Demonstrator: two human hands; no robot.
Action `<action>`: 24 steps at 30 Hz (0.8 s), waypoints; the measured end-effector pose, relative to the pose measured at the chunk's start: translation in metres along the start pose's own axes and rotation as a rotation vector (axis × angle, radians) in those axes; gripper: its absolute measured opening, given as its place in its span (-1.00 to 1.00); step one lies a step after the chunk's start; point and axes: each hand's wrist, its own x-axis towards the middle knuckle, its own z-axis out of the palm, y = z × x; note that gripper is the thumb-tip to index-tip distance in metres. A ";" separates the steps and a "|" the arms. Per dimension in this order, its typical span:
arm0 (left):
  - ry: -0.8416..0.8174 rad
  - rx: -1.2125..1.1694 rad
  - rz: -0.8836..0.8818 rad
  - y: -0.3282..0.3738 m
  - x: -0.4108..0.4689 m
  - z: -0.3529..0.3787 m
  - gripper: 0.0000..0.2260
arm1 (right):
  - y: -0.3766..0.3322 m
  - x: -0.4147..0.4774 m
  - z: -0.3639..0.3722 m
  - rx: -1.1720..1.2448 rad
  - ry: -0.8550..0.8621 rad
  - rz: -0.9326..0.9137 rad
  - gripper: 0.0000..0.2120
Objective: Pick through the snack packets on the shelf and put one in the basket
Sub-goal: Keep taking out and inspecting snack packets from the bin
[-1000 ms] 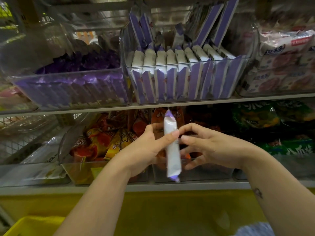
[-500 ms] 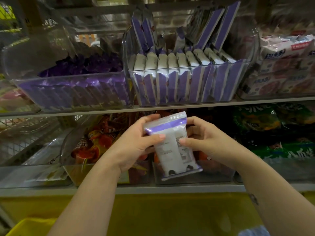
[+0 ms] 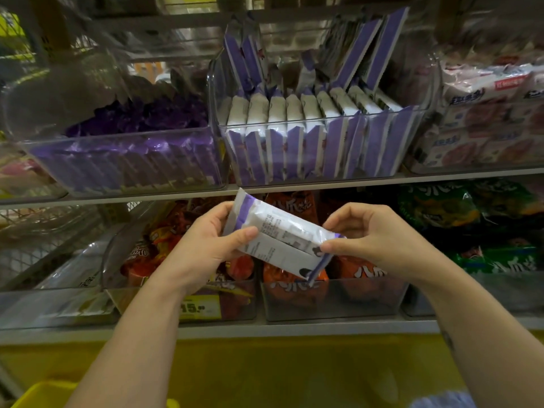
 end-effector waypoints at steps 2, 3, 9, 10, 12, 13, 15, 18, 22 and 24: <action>0.024 -0.071 -0.028 -0.003 0.002 0.000 -0.76 | 0.002 0.001 -0.001 0.075 0.018 0.014 -0.82; 0.032 -0.109 -0.040 -0.005 0.002 0.000 -0.72 | 0.002 0.000 -0.001 0.125 0.016 0.019 -0.84; 0.059 -0.209 -0.087 -0.008 0.004 0.008 -0.56 | 0.005 -0.002 -0.001 0.295 0.015 0.028 -0.80; 0.071 -0.207 -0.086 -0.008 0.004 0.010 -0.56 | 0.007 -0.001 -0.001 0.321 0.011 0.035 -0.81; 0.103 -0.210 -0.082 -0.009 0.006 0.014 -0.58 | 0.010 -0.001 -0.002 0.407 -0.002 0.054 -0.87; 0.118 -0.204 -0.077 -0.009 0.006 0.016 -0.58 | 0.011 -0.001 -0.003 0.444 -0.012 0.061 -0.91; 0.144 -0.162 -0.053 -0.009 0.007 0.020 -0.59 | 0.011 -0.001 -0.006 0.481 -0.056 0.076 -0.92; 0.120 -0.116 -0.012 -0.006 0.005 0.019 -0.58 | 0.008 -0.002 -0.011 0.476 -0.157 0.118 -0.84; -0.013 0.009 0.034 -0.003 0.002 0.022 -0.71 | 0.004 -0.002 -0.004 0.363 -0.321 0.202 -0.63; -0.037 0.083 0.078 -0.003 0.001 0.031 -0.75 | 0.003 -0.003 0.003 0.325 -0.406 0.222 -0.62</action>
